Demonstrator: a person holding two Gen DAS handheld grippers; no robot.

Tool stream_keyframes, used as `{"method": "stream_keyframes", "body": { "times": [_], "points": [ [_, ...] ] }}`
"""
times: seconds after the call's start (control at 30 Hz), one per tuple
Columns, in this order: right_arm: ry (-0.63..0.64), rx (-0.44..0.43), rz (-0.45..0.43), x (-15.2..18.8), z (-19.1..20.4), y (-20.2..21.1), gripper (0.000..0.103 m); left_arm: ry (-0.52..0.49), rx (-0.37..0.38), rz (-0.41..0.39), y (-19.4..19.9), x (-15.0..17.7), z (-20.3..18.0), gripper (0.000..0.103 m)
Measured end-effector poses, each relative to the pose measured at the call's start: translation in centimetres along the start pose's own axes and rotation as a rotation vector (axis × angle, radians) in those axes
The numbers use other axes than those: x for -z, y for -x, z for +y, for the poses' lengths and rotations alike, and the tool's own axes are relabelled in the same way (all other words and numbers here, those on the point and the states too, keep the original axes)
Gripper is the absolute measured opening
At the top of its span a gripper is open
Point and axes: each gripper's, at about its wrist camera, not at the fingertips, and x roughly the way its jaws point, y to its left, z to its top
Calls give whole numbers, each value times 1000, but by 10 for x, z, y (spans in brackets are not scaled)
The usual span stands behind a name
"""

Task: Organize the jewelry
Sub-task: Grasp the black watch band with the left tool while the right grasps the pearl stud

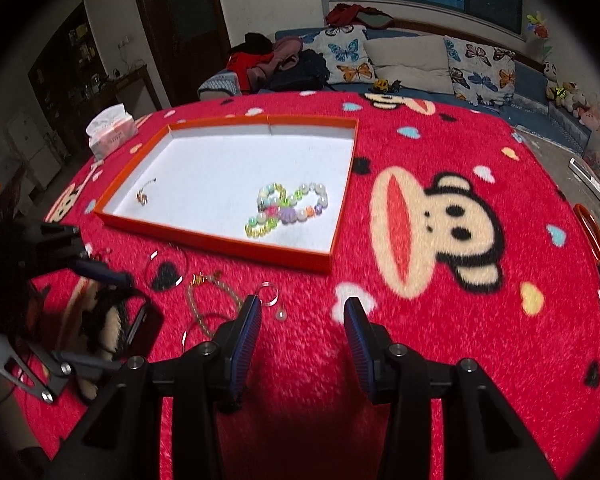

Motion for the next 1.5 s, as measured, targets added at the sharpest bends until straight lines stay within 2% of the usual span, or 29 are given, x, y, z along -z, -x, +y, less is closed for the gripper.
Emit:
{"method": "stream_keyframes", "body": {
  "times": [0.17,0.43,0.77,0.97,1.3,1.5],
  "points": [
    [-5,-26,30,7,2,-6,47,-2,-1,-12,5,0,4,75],
    [2,-51,55,12,6,-13,47,4,19,20,-7,1,7,75],
    [0,-37,63,11,6,-23,47,-7,16,-13,-10,4,5,73],
    [36,-28,66,7,14,-30,34,-13,-1,-32,-10,6,4,67],
    [73,-2,66,5,20,-37,18,-8,10,-47,-7,9,6,66],
    [80,15,60,7,21,-35,10,7,9,-66,-4,11,5,56]
  ]
}}
